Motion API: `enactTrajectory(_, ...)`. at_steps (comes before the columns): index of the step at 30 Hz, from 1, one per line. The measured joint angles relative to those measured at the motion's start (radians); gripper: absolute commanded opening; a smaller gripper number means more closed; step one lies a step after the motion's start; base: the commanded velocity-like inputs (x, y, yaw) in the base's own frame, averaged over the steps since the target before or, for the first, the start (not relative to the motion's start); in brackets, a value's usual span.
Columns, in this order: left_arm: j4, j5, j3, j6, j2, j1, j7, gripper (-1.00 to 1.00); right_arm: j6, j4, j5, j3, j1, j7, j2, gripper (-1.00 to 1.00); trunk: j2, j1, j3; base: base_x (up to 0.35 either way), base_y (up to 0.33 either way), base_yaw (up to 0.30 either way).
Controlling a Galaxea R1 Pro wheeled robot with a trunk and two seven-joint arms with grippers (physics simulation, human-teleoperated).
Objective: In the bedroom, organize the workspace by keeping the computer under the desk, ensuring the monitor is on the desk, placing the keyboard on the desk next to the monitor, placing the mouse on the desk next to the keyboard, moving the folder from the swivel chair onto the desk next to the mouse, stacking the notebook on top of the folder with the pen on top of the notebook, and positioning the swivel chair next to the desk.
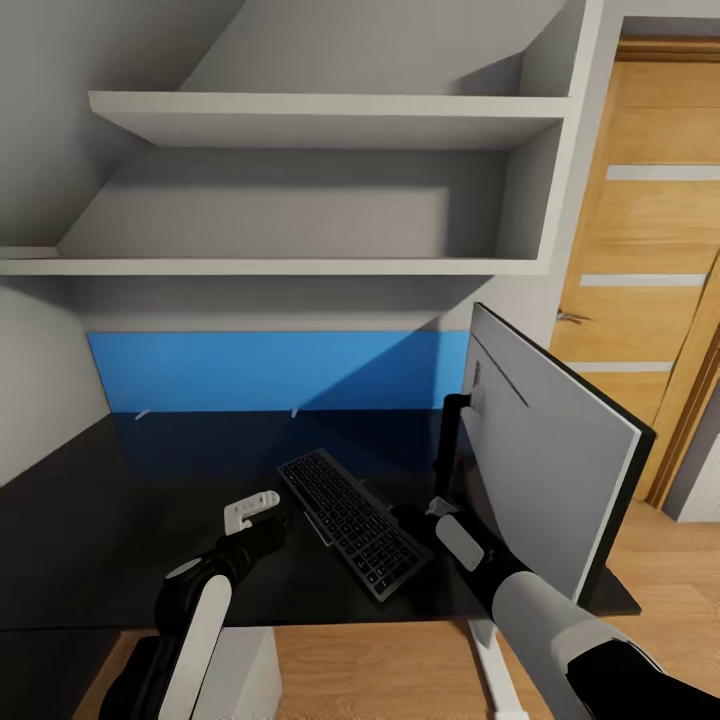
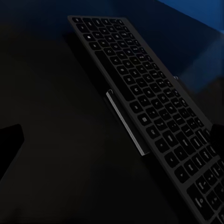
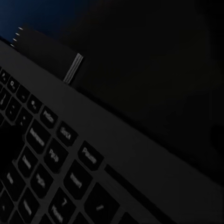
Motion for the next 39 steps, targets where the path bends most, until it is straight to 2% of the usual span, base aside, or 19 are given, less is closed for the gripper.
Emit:
enactTrajectory(29,0.001,0.0,0.0,0.001,0.0,0.0,0.0,1.0,0.0,0.001,0.0,0.001,0.0,0.0,0.002,1.0,0.0,0.0,0.0,-0.002,-0.002,0.002)
enactTrajectory(39,0.001,-0.001,0.0,0.001,0.0,0.0,0.0,1.0,0.0,0.002,0.001,0.002,0.0,0.0,0.011,1.0,0.0,0.0,0.002,0.0,0.0,0.152)
